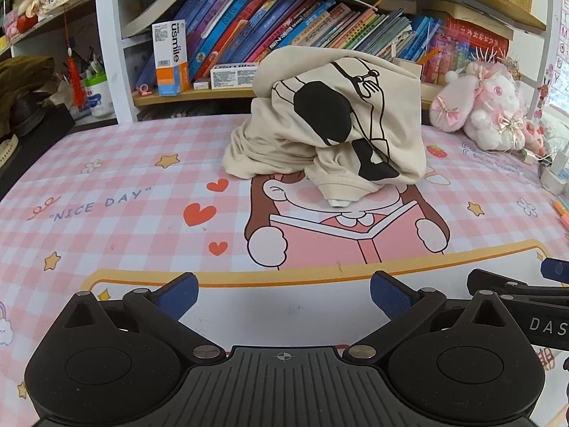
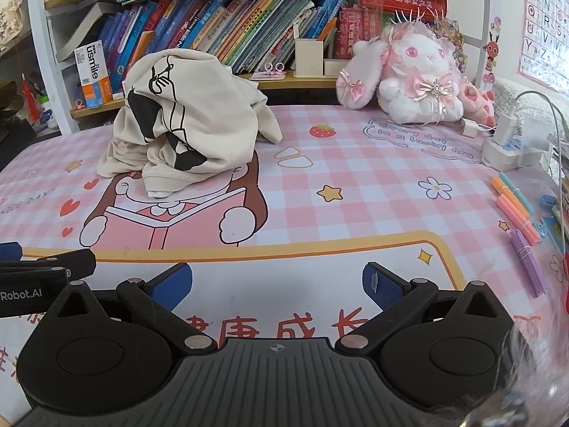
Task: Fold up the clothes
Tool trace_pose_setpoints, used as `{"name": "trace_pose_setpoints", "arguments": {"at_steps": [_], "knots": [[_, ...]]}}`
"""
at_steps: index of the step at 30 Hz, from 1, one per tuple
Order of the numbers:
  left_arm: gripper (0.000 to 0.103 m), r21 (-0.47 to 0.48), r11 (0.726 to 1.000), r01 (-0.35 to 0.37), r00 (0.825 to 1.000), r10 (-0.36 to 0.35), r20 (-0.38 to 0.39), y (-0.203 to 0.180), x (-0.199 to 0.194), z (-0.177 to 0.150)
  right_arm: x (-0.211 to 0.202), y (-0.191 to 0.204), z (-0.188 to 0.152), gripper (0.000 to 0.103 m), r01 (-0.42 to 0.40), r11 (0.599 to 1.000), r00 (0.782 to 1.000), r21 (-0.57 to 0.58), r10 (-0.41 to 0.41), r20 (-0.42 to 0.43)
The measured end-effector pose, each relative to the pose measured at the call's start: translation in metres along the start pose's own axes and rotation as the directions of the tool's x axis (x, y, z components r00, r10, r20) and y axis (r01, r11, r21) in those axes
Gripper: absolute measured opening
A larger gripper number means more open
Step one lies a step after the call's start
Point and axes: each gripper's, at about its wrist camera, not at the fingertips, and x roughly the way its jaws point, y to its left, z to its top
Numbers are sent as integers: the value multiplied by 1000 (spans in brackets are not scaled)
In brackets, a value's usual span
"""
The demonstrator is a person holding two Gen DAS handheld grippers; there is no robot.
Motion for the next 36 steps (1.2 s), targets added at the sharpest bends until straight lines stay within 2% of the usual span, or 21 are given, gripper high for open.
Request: {"name": "trace_pose_setpoints", "arguments": {"at_steps": [15,21,25,30,32,34,36], "knots": [[103,47,998,-36,999,37,-18,-10,10,0,13,-12,1,103,28,999,998,16,-28,-49],[103,84,995,-48,998,45,44,-24,15,18,17,-20,9,103,32,999,999,-24,-33,-31],[103,116,993,-30,997,21,74,-37,23,39,20,-28,17,103,23,1000,999,-17,-23,-28],[103,153,988,7,997,-18,72,-60,43,61,19,-46,22,101,-44,998,999,49,46,-26],[103,175,985,-10,996,-6,90,-72,52,67,19,-52,23,100,-75,995,996,63,78,-42],[103,201,979,-42,995,22,101,-83,64,74,17,-58,23,94,-119,990,990,70,124,-66],[103,221,972,-74,992,49,116,-92,76,82,14,-62,23,93,-132,989,987,62,136,-80]]}}
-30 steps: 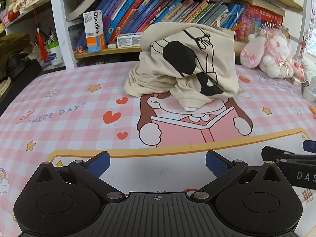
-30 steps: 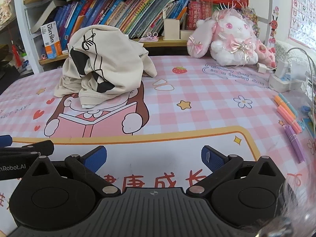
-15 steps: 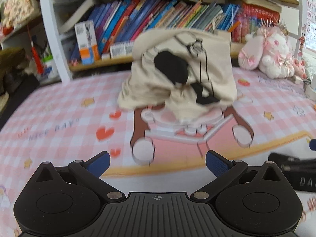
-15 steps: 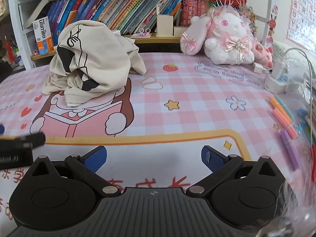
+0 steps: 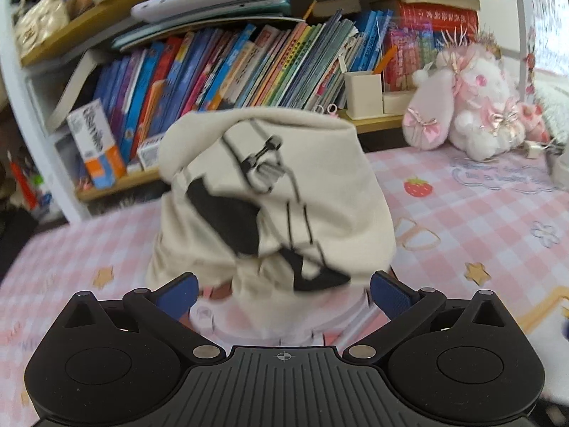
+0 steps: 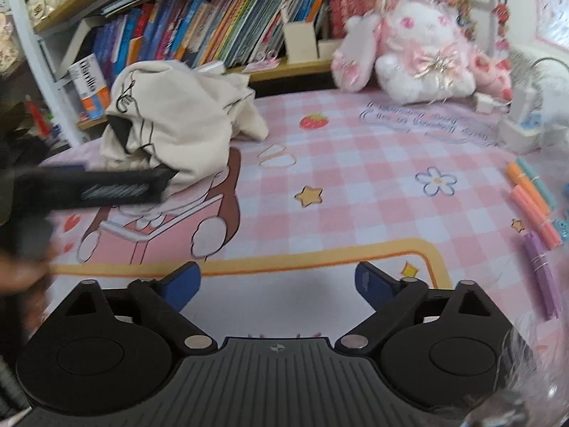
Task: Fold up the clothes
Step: 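Grasp the crumpled cream T-shirt with both grippers at its edges, then lift the cream T-shirt with both grippers and shake it open in the air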
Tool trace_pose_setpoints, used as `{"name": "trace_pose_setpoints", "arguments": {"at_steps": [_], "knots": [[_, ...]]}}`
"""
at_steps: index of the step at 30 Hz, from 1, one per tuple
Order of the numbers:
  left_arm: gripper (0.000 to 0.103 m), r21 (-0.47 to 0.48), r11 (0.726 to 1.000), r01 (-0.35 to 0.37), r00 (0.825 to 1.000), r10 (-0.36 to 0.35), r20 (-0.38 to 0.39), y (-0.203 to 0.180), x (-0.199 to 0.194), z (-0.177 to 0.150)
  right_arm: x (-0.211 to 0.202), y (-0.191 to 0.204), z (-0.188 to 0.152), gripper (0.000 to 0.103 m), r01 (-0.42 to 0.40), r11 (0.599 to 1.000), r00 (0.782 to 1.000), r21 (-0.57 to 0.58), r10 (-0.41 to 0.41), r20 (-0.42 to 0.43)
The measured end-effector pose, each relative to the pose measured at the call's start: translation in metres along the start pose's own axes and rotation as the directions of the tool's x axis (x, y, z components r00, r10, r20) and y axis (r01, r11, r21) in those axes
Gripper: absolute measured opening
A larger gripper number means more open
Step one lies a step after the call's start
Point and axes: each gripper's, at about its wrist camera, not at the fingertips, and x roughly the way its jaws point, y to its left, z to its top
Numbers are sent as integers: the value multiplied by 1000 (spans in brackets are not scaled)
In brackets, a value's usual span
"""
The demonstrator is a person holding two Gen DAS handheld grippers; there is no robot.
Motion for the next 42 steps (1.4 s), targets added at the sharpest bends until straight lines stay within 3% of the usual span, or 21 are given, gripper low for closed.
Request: {"name": "trace_pose_setpoints", "arguments": {"at_steps": [5,6,7,9,12,17,21,23,26,31,35,37,38,39,40,41,42], "knots": [[103,-19,997,-71,997,71,-7,-6,29,16,-12,-7,-3,93,43,996,999,-82,-44,-14],[99,-29,996,-86,996,85,-11,-4,33,18,-14,-9,-4,93,48,994,999,-94,-50,-17],[91,-42,994,-101,995,101,-15,-2,35,21,-16,-12,-5,93,49,993,999,-106,-51,-18],[31,-92,991,-99,995,96,-42,6,38,24,-19,-15,-8,93,43,990,999,-135,-46,-17],[15,-205,978,-29,999,20,-43,23,22,26,-22,-15,-10,78,29,981,999,-194,-31,-7],[13,-276,954,119,992,-107,60,45,-48,24,-27,-2,-6,77,-3,944,998,-331,22,53],[13,-343,921,186,980,-147,135,65,-110,17,-30,17,-4,78,-73,868,987,-491,132,87],[13,-351,917,190,978,-146,148,73,-132,11,-32,31,-6,79,-94,808,975,-582,194,112],[13,-353,919,175,981,-134,138,84,-154,1,-40,54,-9,79,-85,686,943,-723,290,164],[13,-362,917,168,984,-133,121,102,-170,-21,-51,93,-21,78,48,477,881,-878,394,262],[13,-399,893,209,977,-171,128,119,-171,-33,-45,122,-31,75,61,356,875,-932,430,222],[14,-402,887,228,973,-192,128,129,-170,-36,-37,140,-37,55,74,301,883,-951,422,202],[19,-402,885,236,971,-202,125,135,-169,-38,-34,149,-36,46,66,286,888,-956,419,187],[23,-404,882,241,970,-210,121,141,-167,-40,-31,157,-33,22,52,278,893,-959,416,169],[27,-409,882,235,972,-209,108,149,-164,-43,-30,165,-26,8,31,290,899,-957,410,153],[39,-410,886,218,976,-197,91,157,-161,-47,-31,170,-13,8,7,335,902,-942,405,151],[60,-405,893,199,980,-181,83,164,-160,-52,-35,173,4,8,-13,402,899,-916,405,165]]}}
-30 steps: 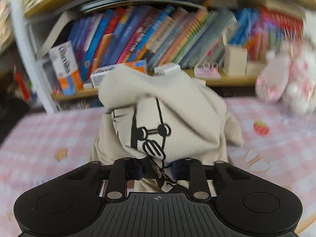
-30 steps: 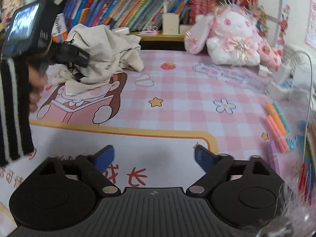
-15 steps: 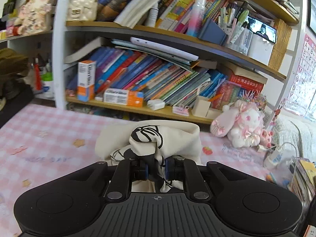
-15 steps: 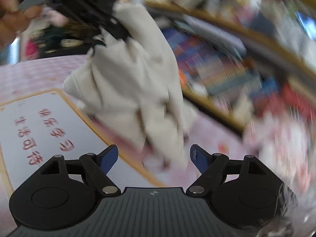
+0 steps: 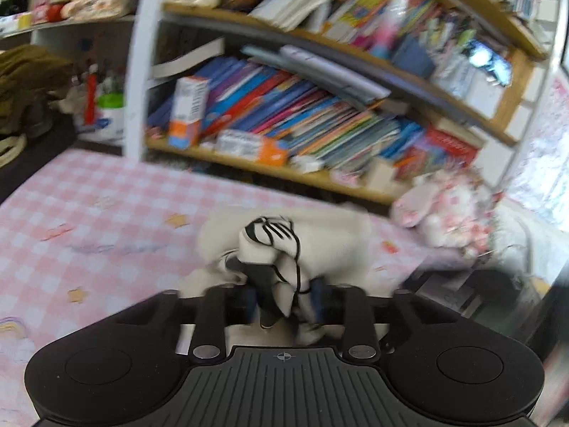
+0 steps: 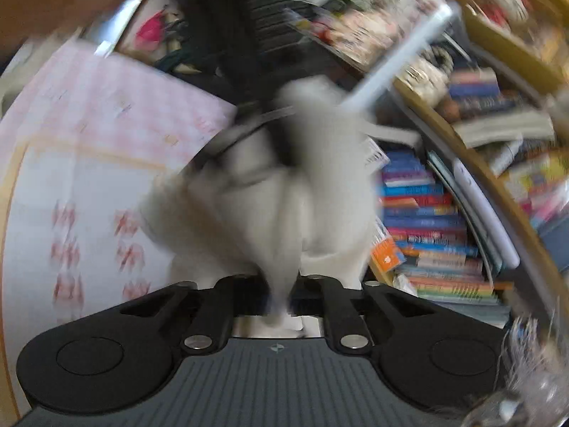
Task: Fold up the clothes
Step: 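Lift the cream T-shirt with both grippers and shake it open in the air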
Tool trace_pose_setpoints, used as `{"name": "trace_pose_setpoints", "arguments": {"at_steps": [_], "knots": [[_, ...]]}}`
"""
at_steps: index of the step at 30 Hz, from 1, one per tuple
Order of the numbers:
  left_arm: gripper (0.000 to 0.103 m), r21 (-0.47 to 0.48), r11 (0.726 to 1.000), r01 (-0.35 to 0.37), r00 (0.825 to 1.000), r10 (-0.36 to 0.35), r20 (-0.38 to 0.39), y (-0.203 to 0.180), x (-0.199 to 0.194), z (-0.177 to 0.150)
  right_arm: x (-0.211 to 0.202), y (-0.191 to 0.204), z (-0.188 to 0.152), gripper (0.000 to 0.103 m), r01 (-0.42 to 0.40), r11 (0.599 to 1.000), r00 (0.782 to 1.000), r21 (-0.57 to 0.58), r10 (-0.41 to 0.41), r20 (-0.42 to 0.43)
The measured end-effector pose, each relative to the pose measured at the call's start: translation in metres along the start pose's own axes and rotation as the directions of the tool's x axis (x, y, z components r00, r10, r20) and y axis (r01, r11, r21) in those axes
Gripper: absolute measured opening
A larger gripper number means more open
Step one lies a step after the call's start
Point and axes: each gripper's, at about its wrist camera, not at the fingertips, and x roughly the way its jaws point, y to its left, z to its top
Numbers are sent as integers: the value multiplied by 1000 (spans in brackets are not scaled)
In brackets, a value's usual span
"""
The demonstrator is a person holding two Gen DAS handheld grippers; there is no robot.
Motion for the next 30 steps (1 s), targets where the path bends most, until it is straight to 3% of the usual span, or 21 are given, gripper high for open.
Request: {"name": "trace_pose_setpoints", "arguments": {"at_steps": [2,3,7,11,15,19,22,23,24,27,30], "knots": [[77,25,999,-21,999,20,26,12,-6,-7,-2,-33,23,7,39,989,999,139,-42,20],[80,43,999,-24,999,23,38,17,-10,-13,-4,-49,35,7,64,980,997,188,-72,34],[80,98,995,-9,1000,7,22,26,-16,-37,-15,-92,83,7,55,957,992,284,-85,93],[81,158,984,82,996,-88,33,9,-15,-48,-19,-110,134,7,-10,943,991,334,-37,132],[81,264,964,37,992,-66,106,-14,-8,-42,-25,-110,185,7,-54,932,987,358,-6,163],[88,251,967,34,982,-79,171,-24,4,-24,-23,-118,221,7,-96,902,988,420,34,154],[87,224,975,7,978,-53,200,-22,16,-10,-22,-123,229,7,-96,894,990,438,38,139],[62,211,978,-3,982,-37,187,-15,21,-7,-23,-125,229,7,-79,898,991,434,24,132],[7,198,980,-14,985,-21,174,-8,26,-4,-24,-128,228,7,-56,902,993,427,4,122],[4,71,997,35,990,-45,132,40,15,1,-28,-141,210,7,54,911,994,408,-88,64],[4,-4,1000,27,977,-25,213,80,-27,13,-32,-160,176,7,154,900,986,408,-168,-2]]}}
